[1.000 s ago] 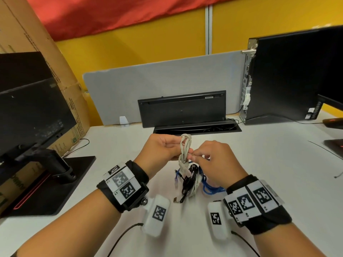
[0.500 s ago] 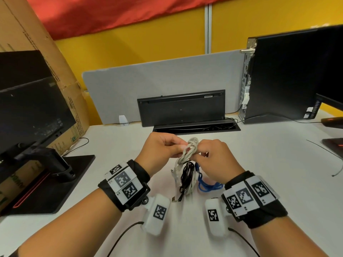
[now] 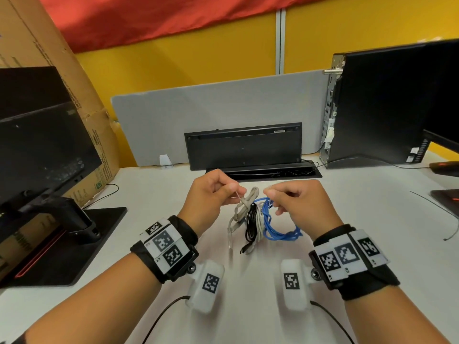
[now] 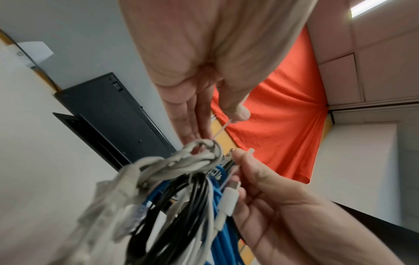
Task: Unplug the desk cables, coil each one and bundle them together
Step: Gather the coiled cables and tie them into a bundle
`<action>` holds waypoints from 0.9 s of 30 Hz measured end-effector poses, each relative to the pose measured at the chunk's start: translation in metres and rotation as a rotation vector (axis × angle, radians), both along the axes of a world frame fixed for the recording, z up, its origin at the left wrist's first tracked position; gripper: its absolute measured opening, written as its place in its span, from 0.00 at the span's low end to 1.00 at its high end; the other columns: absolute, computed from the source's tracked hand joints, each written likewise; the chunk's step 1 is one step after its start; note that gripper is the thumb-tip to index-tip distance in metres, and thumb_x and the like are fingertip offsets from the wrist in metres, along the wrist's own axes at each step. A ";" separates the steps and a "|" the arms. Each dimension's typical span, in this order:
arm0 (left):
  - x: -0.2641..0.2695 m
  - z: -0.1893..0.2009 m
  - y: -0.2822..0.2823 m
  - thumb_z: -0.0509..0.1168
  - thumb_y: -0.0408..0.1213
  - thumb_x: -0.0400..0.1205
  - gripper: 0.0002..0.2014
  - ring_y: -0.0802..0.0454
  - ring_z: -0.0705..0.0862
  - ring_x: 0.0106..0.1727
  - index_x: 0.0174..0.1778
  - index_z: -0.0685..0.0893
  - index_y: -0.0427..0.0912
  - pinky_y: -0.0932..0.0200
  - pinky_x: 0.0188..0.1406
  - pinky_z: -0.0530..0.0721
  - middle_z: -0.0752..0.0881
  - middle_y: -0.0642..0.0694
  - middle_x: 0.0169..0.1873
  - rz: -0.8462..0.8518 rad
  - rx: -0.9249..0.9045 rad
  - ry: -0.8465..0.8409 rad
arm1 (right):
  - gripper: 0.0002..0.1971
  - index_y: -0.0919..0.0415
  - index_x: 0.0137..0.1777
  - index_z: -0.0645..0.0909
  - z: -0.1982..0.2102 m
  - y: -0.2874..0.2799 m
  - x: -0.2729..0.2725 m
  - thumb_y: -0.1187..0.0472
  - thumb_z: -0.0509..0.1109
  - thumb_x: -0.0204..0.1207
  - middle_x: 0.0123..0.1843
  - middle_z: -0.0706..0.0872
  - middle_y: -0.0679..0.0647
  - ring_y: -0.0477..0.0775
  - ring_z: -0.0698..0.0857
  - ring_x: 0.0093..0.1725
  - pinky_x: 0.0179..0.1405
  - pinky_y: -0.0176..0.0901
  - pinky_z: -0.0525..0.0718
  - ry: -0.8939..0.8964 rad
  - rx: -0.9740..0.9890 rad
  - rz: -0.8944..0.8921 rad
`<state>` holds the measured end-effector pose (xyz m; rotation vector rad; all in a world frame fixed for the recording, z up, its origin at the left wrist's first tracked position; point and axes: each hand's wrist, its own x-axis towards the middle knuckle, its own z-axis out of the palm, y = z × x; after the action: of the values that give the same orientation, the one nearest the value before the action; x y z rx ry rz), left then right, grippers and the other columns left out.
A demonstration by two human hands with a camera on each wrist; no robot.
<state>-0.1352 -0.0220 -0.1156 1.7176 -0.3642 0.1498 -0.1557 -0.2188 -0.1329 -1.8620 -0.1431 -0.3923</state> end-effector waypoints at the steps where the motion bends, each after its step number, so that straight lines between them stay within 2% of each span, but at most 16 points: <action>1: 0.000 0.002 -0.001 0.62 0.26 0.84 0.06 0.44 0.91 0.44 0.42 0.81 0.33 0.54 0.47 0.90 0.91 0.38 0.41 -0.023 0.002 0.009 | 0.06 0.52 0.39 0.91 0.000 0.002 0.000 0.61 0.74 0.75 0.30 0.89 0.51 0.46 0.85 0.27 0.36 0.37 0.87 -0.009 0.039 0.004; 4: -0.002 0.008 -0.007 0.63 0.27 0.84 0.06 0.43 0.92 0.42 0.41 0.79 0.34 0.55 0.41 0.89 0.91 0.35 0.43 -0.072 -0.002 0.061 | 0.05 0.55 0.41 0.92 -0.001 0.009 0.001 0.61 0.74 0.76 0.31 0.89 0.54 0.49 0.86 0.28 0.40 0.43 0.90 -0.033 0.102 0.010; 7: -0.005 0.010 -0.012 0.64 0.28 0.84 0.07 0.43 0.91 0.39 0.40 0.80 0.38 0.56 0.37 0.88 0.91 0.35 0.43 -0.079 0.023 0.104 | 0.07 0.52 0.39 0.92 -0.005 0.015 0.001 0.62 0.74 0.76 0.32 0.89 0.52 0.47 0.86 0.28 0.38 0.41 0.88 -0.049 0.092 0.025; 9: -0.006 0.010 -0.015 0.65 0.30 0.84 0.07 0.40 0.91 0.38 0.39 0.80 0.38 0.52 0.38 0.90 0.91 0.34 0.43 -0.096 0.028 0.118 | 0.08 0.47 0.39 0.91 -0.007 0.018 0.000 0.62 0.74 0.76 0.33 0.90 0.47 0.44 0.87 0.31 0.37 0.35 0.86 -0.063 0.061 0.047; 12: -0.006 0.011 -0.018 0.65 0.30 0.84 0.06 0.32 0.90 0.41 0.40 0.80 0.38 0.45 0.42 0.91 0.87 0.28 0.45 -0.141 -0.001 0.143 | 0.04 0.52 0.42 0.92 -0.009 0.020 0.000 0.61 0.76 0.74 0.36 0.91 0.48 0.44 0.88 0.37 0.44 0.41 0.87 -0.057 0.053 0.057; 14: -0.005 0.012 -0.018 0.66 0.31 0.84 0.07 0.29 0.89 0.42 0.40 0.80 0.38 0.43 0.43 0.89 0.85 0.26 0.44 -0.153 -0.006 0.161 | 0.04 0.54 0.42 0.92 -0.010 0.019 0.000 0.62 0.76 0.73 0.37 0.91 0.49 0.45 0.88 0.39 0.46 0.42 0.86 -0.063 0.042 0.066; 17: -0.004 0.012 -0.019 0.66 0.32 0.84 0.07 0.33 0.86 0.39 0.39 0.81 0.39 0.43 0.45 0.88 0.83 0.32 0.40 -0.174 0.016 0.180 | 0.05 0.54 0.41 0.92 -0.011 0.019 0.000 0.63 0.76 0.73 0.38 0.91 0.49 0.46 0.89 0.40 0.47 0.42 0.86 -0.064 0.053 0.090; 20: -0.005 0.012 -0.020 0.65 0.31 0.84 0.07 0.35 0.85 0.40 0.39 0.80 0.38 0.41 0.45 0.87 0.83 0.33 0.40 -0.193 0.005 0.202 | 0.06 0.53 0.41 0.92 -0.012 0.019 0.000 0.65 0.76 0.73 0.38 0.91 0.49 0.47 0.89 0.41 0.48 0.42 0.86 -0.067 0.062 0.118; 24: -0.005 0.012 -0.022 0.65 0.31 0.85 0.07 0.36 0.84 0.40 0.41 0.80 0.37 0.47 0.41 0.86 0.83 0.32 0.41 -0.191 0.003 0.208 | 0.05 0.54 0.42 0.92 -0.012 0.020 0.000 0.64 0.76 0.74 0.38 0.90 0.49 0.48 0.88 0.40 0.47 0.45 0.87 -0.083 0.028 0.127; 27: -0.004 0.014 -0.020 0.66 0.34 0.84 0.06 0.38 0.86 0.40 0.42 0.84 0.39 0.50 0.42 0.87 0.85 0.35 0.41 -0.173 0.040 0.185 | 0.04 0.55 0.42 0.92 -0.012 0.020 0.000 0.64 0.76 0.74 0.38 0.89 0.50 0.51 0.87 0.40 0.47 0.47 0.86 -0.114 -0.007 0.113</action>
<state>-0.1394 -0.0416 -0.1019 1.7149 -0.3779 -0.1427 -0.1558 -0.1986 -0.1449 -1.8292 -0.3257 -0.4196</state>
